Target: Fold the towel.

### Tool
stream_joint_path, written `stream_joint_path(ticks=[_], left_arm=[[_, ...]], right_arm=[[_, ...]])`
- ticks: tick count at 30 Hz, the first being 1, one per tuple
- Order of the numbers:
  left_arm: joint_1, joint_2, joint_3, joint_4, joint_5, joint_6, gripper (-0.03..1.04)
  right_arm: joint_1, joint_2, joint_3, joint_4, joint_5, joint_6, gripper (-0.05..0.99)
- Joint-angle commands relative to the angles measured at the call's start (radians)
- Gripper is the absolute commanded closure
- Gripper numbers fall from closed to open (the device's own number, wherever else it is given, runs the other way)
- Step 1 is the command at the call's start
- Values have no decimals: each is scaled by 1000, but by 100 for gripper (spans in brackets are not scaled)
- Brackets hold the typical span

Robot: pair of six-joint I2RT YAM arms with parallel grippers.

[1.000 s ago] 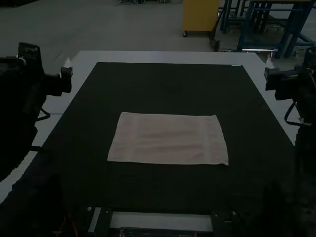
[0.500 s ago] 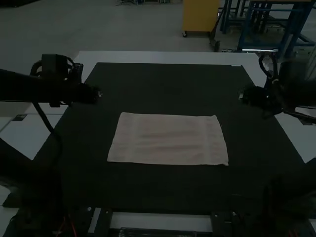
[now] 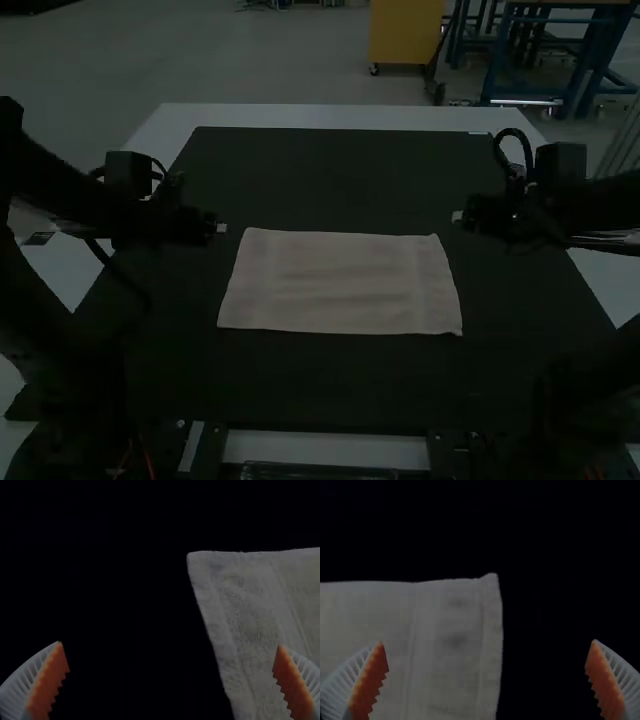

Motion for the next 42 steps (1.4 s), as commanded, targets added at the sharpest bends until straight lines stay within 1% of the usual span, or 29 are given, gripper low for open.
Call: stream_joint_path(ticks=[1, 5, 8, 16, 19, 27, 35, 42], left_arm=[[6, 39, 10, 32, 38, -10, 5], [1, 114, 21, 64, 38, -10, 5], [-2, 167, 39, 70, 38, -6, 5], [-5, 244, 93, 90, 40, 4, 5], [-10, 266, 114, 88, 54, 4, 5], [-47, 313, 160, 87, 60, 4, 5], [-70, 376, 193, 82, 58, 2, 5], [-70, 420, 217, 79, 58, 14, 5]], right_arm=[[61, 37, -7, 42, 0, -7, 3], [112, 127, -7, 97, 6, 21, 3], [134, 182, -5, 129, 6, 22, 3], [138, 287, 10, 226, 41, 24, 3], [138, 331, 27, 250, 51, 22, 3], [138, 451, 91, 279, 57, 19, 3], [134, 523, 123, 305, 57, 18, 3], [130, 560, 146, 310, 57, 15, 3]])
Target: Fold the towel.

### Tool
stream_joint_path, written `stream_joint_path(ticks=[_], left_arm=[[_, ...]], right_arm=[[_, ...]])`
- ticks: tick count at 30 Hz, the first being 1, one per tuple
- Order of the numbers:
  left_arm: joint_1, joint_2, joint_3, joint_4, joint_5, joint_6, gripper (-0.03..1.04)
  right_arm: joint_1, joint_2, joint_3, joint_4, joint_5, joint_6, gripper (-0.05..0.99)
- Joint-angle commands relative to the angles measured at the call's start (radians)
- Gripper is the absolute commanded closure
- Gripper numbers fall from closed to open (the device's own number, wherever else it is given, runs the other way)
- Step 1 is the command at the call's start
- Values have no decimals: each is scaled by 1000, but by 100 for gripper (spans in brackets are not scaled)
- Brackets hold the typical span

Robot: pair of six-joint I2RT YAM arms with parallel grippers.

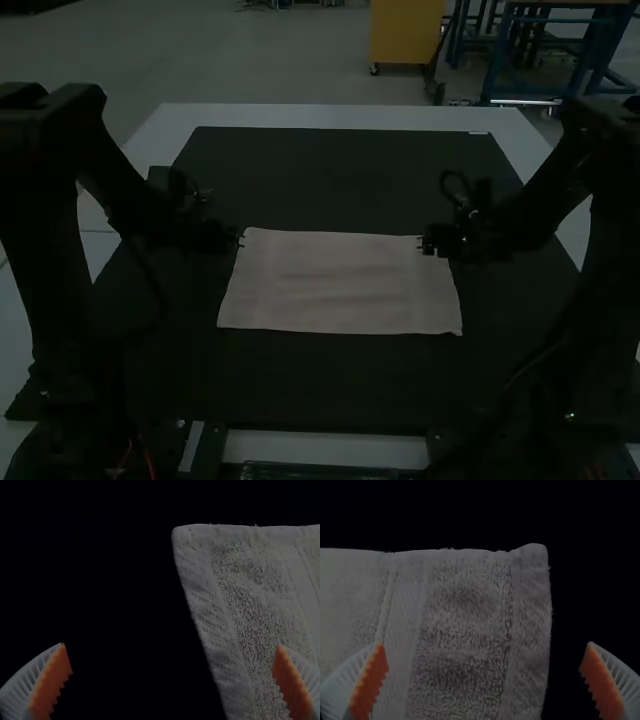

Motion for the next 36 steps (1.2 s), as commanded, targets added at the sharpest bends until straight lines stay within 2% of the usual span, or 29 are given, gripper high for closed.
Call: stream_joint_path(ticks=[1, 4, 6, 10, 13, 14, 16, 17, 18, 21, 22, 23, 24, 25, 26, 27, 28, 29, 30, 34, 36], left_arm=[[-9, 31, 29, 5, 18, 17, 5], [-9, 44, 35, 3, 18, 18, 5], [-9, 50, 35, 0, 18, 21, 6], [-9, 53, 32, -15, 18, 47, 10], [-9, 54, 29, -31, 19, 75, 11], [-9, 54, 29, -47, 19, 93, 11], [-14, 54, 29, -64, 19, 109, 14], [-15, 54, 29, -72, 18, 118, 18], [-18, 54, 28, -77, 19, 126, 29], [-20, 59, 23, -78, 46, 142, 70], [-18, 59, 20, -75, 46, 150, 81], [-20, 57, 20, -70, 46, 156, 88], [-20, 57, 23, -70, 49, 158, 89], [-18, 56, 26, -70, 46, 158, 84], [-18, 53, 31, -70, 46, 156, 66], [-18, 48, 35, -75, 46, 155, 41], [-18, 45, 40, -78, 44, 155, 23], [-20, 42, 43, -81, 44, 153, 10], [-18, 39, 47, -83, 44, 150, 4], [-20, 19, 54, -90, 47, 141, 4], [-26, 19, 54, -90, 47, 132, 4]], right_arm=[[6, 49, 31, 8, 4, -2, 3], [13, 54, 31, 8, 6, -2, 3], [17, 54, 29, 8, 27, -5, 3], [31, 54, 23, 8, 77, -22, 3], [42, 55, 16, 7, 87, -42, 3], [43, 55, 14, 7, 87, -44, 7], [45, 51, 6, 5, 86, -45, 24], [45, 49, 2, 5, 83, -34, 34], [46, 51, -1, 5, 78, -33, 52], [43, 51, -11, 24, 66, -31, 77], [42, 49, -11, 30, 66, -31, 81], [42, 51, -11, 30, 66, -31, 81], [42, 49, -12, 31, 66, -33, 80], [42, 48, -11, 33, 67, -33, 69], [42, 45, -12, 36, 69, -34, 56], [43, 42, -11, 36, 69, -36, 45], [45, 39, -9, 36, 69, -36, 35], [45, 34, -9, 39, 74, -34, 24], [45, 29, -9, 42, 74, -30, 17], [49, 22, -6, 40, 72, -25, 17], [51, 22, -6, 39, 74, -27, 8]])
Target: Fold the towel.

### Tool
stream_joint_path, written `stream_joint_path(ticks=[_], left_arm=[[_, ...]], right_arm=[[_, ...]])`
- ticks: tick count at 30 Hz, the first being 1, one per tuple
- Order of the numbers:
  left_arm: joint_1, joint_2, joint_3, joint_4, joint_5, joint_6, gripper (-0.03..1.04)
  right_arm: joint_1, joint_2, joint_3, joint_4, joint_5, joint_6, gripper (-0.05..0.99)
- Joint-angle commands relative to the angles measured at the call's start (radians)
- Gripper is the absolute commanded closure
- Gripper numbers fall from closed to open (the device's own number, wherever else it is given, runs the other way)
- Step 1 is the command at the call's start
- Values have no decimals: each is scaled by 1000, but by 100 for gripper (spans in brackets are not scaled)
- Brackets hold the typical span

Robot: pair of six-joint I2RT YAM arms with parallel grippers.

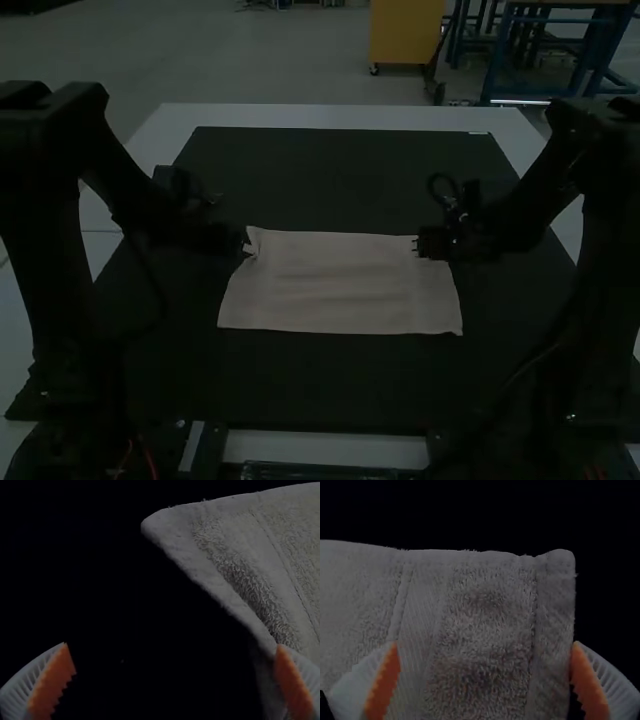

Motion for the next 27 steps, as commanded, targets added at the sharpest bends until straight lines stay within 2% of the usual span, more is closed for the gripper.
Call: stream_joint_path(ticks=[1, 3, 7, 8, 13, 16, 23, 27], left_arm=[[-6, 7, 19, 5, -27, -11, 4], [-18, -2, 25, 2, -34, -14, 4], [-14, -38, 33, 2, -60, -39, 4], [-9, -45, 36, 2, -66, -56, 4], [46, -100, 48, -6, -78, -68, 4], [46, -110, 47, -6, -76, -77, 4], [-41, -110, 32, -8, -73, -97, 4], [-95, -97, 15, 37, -78, -131, 4]], right_arm=[[1, 2, -4, -1, 23, 3, 5], [-1, 2, -7, -1, 23, 1, 4], [1, 0, -12, -1, 23, 1, 4], [-1, 0, -12, -1, 23, 3, 4], [-2, 0, -14, -1, 23, -2, 4], [-2, 0, -14, -1, 23, 1, 4], [1, 0, -12, -1, 23, 6, 4], [-2, 0, -14, -1, 21, 4, 4]])
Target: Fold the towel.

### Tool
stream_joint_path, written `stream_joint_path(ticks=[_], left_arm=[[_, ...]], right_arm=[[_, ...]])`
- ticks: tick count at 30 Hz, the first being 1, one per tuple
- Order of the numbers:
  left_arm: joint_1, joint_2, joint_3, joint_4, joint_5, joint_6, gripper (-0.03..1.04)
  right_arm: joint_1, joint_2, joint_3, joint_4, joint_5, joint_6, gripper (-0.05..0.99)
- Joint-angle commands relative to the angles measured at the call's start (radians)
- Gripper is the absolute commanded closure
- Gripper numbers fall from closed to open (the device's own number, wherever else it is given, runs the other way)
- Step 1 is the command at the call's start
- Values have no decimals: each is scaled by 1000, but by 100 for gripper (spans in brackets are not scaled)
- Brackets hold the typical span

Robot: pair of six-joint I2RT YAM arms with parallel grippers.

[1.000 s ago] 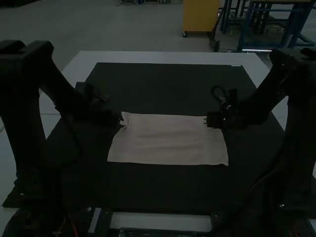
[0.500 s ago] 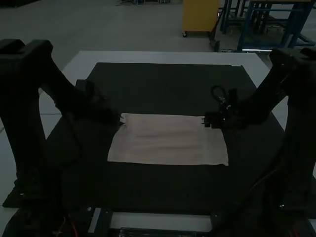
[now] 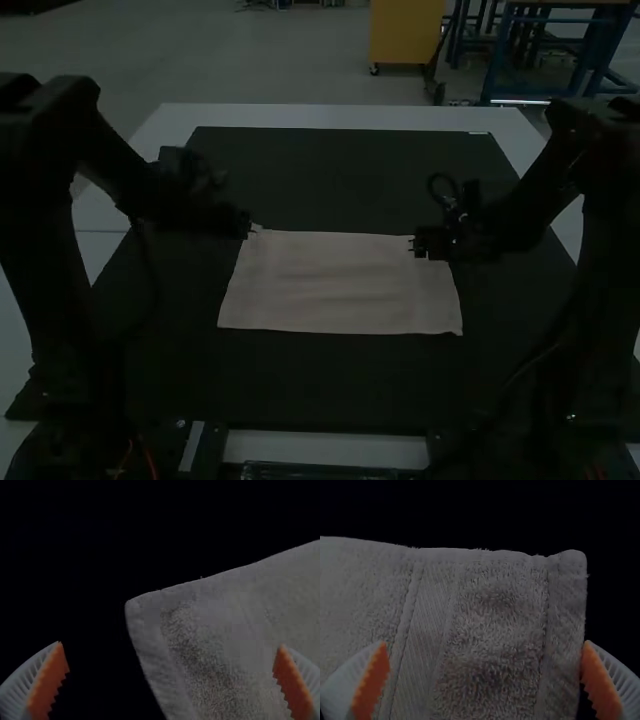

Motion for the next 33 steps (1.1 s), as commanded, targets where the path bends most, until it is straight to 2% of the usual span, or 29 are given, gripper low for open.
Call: stream_joint_path(ticks=[1, 6, 18, 23, 25, 26, 27, 29, 30, 31, 33], left_arm=[[-32, 0, -16, 22, 0, -38, 4], [-40, 22, -35, 22, -12, -37, 4], [-18, 43, -81, 63, -30, -31, 4], [-20, 92, -98, 68, -30, -23, 8], [-18, 117, -113, 95, -29, -15, 14], [-18, 129, -122, 118, -27, -14, 22], [-18, 140, -134, 141, -20, -12, 40], [-20, 151, -156, 204, -21, -11, 87], [-17, 151, -164, 232, -21, -11, 100], [-18, 151, -167, 247, -20, -9, 99], [-17, 149, -167, 255, -20, -8, 99]], right_arm=[[-5, 1, -12, -4, 36, 5, 4], [-11, 1, -18, -4, 35, -1, 4], [-8, 1, -26, -2, 33, 4, 4], [-11, 1, -27, -5, 33, 1, 6], [-12, 1, -32, -4, 33, -2, 16], [-12, 1, -35, -4, 28, -5, 27], [-12, 1, -39, -2, 21, -5, 43], [-16, 1, -45, 1, -13, -18, 80], [-17, 1, -45, 1, -25, -25, 92], [-22, 1, -45, -1, -25, -28, 96], [-31, 1, -45, -1, -25, -24, 96]])
